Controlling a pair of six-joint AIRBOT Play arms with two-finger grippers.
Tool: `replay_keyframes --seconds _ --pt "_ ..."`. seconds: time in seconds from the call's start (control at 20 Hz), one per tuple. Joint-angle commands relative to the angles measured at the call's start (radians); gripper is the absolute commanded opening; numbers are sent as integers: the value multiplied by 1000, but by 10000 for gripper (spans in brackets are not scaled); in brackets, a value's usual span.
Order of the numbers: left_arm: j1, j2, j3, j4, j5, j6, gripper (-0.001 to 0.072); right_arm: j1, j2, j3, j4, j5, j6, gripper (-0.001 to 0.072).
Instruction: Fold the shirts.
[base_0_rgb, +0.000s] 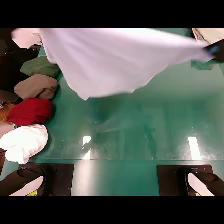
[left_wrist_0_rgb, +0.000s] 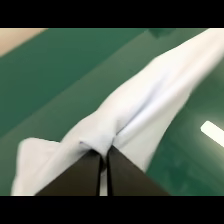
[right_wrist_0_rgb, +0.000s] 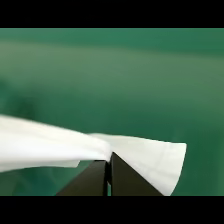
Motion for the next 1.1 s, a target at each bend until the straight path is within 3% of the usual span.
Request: replay_keyframes --seconds 0.0,0.3,0.45,0.6,0.8,1.05 --pt "1 100 34 -15 -35 -2 24 -92 89 154 -23 70 -22 11" --pt "0 139 -24 -129 -156 -55 24 -138 8 385 -21 292 -26 11" --pt "1 134 -287 -127 -148 -53 24 -63 -130 384 -21 442 7 11" --pt "1 78 -605 -123 -92 -37 25 14 -267 237 -22 505 6 12" --pt "1 -101 -878 -105 207 59 25 41 -438 23 -23 343 -4 12" --pt "1 -335 -823 -105 458 51 25 26 -590 -25 -22 124 0 12"
